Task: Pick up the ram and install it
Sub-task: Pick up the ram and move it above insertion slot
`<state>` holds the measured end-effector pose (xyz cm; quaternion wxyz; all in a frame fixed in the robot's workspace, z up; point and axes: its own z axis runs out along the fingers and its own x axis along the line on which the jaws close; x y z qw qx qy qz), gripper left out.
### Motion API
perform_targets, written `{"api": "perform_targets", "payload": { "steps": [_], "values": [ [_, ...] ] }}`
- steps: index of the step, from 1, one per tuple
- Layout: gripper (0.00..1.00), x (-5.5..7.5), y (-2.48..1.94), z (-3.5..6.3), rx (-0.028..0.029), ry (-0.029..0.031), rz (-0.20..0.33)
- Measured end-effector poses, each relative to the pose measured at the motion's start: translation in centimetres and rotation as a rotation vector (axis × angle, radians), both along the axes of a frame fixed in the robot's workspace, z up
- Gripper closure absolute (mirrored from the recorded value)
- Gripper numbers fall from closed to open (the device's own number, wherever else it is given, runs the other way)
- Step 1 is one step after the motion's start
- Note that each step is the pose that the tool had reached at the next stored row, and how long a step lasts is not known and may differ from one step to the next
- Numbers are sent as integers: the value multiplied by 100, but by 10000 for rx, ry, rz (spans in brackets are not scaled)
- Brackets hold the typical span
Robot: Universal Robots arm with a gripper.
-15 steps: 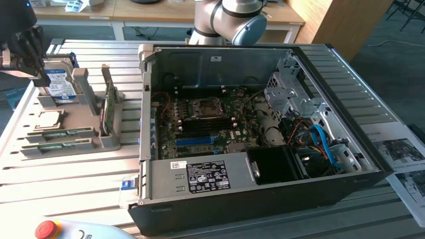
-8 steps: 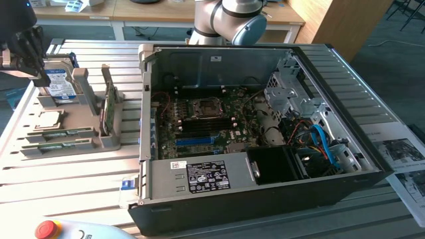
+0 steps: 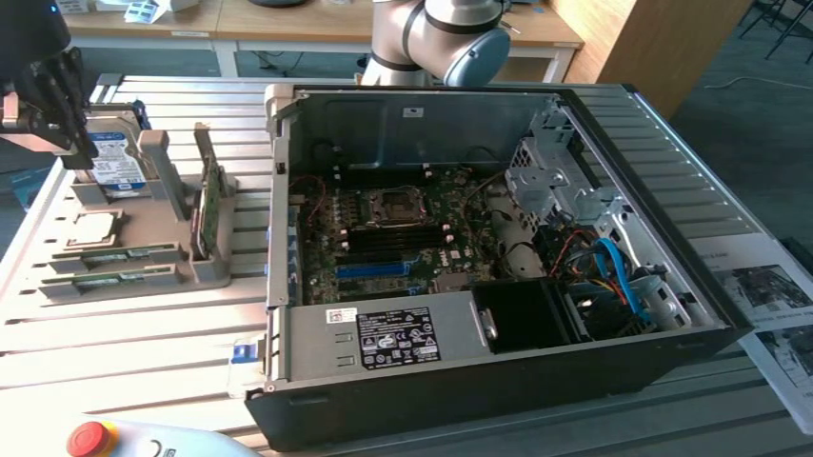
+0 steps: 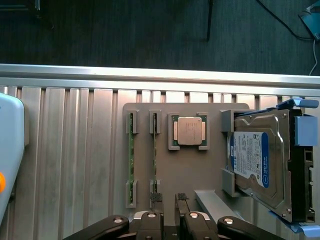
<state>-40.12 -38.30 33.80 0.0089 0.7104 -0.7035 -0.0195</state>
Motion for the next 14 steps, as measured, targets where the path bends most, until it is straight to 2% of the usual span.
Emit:
{"api": "perform_targets", "payload": {
  "steps": [10, 12, 13, 14],
  "values": [
    [76, 0, 0, 0, 0, 0, 0],
    [75, 0, 0, 0, 0, 0, 0],
    [69, 0, 0, 0, 0, 0, 0],
    [69, 0, 0, 0, 0, 0, 0]
  ]
}}
